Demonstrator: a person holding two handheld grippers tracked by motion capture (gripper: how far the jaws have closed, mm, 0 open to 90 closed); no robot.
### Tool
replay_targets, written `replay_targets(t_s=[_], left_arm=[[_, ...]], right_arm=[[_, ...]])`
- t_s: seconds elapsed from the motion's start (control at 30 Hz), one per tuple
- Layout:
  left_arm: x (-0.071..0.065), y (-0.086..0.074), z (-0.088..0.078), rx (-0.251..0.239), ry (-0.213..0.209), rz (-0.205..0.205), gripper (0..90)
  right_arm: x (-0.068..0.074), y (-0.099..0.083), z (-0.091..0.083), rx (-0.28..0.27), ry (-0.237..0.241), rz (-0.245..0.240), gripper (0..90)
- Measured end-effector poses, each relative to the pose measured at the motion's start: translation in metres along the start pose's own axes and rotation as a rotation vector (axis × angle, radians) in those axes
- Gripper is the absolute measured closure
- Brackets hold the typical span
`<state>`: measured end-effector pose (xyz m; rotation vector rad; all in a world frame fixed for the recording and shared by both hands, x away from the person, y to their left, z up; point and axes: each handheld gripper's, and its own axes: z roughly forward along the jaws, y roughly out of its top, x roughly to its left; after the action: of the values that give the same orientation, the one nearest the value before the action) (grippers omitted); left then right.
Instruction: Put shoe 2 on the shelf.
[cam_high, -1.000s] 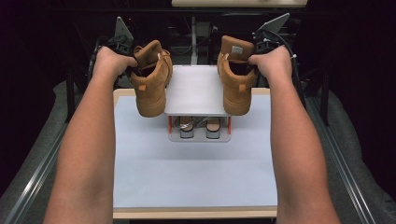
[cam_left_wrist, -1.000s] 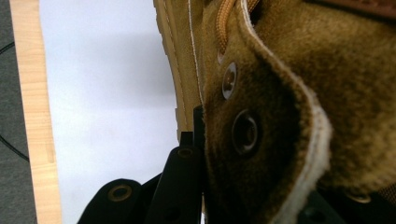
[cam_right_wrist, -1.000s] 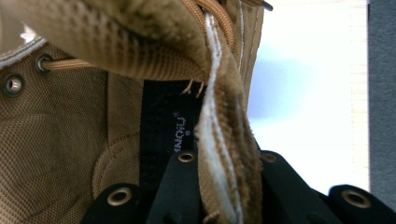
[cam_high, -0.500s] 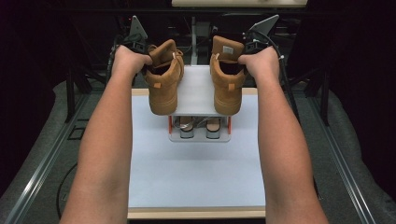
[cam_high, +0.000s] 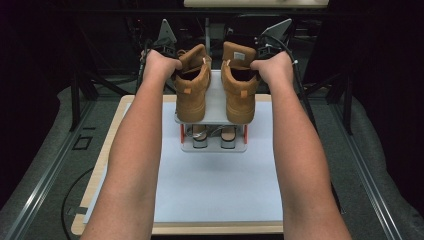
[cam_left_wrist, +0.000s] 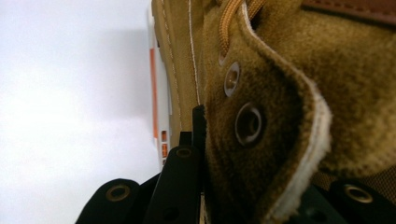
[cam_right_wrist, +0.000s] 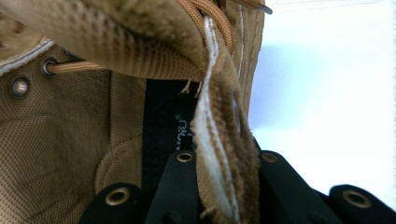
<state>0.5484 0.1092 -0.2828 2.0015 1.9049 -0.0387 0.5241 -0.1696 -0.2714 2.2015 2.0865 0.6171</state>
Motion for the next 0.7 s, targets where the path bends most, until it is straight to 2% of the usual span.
replay_targets(t_s=[0.03,0.17,0.27,0.3,0.4,0.47,0.53,0.63,0.67,0.7], left_arm=[[0.0,0.0,0.001,-0.012,-0.01,-0.007,85.3],[-0.002,0.002,0.004,-0.019,-0.001,-0.012,85.0],[0.003,0.003,0.006,-0.038,-0.024,-0.027,84.9],[0.004,0.004,0.006,-0.036,-0.026,-0.02,84.7],[0.002,0.005,0.006,-0.053,-0.018,-0.012,84.4],[0.003,0.005,0.008,-0.051,-0.037,-0.021,84.2],[0.0,0.005,0.008,-0.06,-0.025,-0.021,84.1],[0.0,0.005,0.009,-0.06,-0.042,-0.027,84.0],[0.001,0.005,0.008,-0.068,-0.038,-0.037,84.1],[0.0,0.005,0.008,-0.064,-0.036,-0.03,84.1]], right_arm=[[0.001,0.0,0.001,0.001,0.005,0.0,85.4],[0.002,0.003,0.004,-0.009,0.02,0.009,85.3],[0.002,0.005,0.007,-0.005,0.031,0.02,85.3],[0.002,0.006,0.007,-0.002,0.038,0.027,85.3],[0.004,0.008,0.011,-0.015,0.021,0.015,85.3],[0.005,0.009,0.013,-0.007,0.016,0.023,85.2],[0.006,0.01,0.015,-0.001,0.017,0.027,85.2],[0.006,0.012,0.017,-0.001,0.026,0.032,85.1],[0.006,0.012,0.017,0.002,0.031,0.031,85.1],[0.005,0.013,0.017,-0.001,0.034,0.03,85.1]])
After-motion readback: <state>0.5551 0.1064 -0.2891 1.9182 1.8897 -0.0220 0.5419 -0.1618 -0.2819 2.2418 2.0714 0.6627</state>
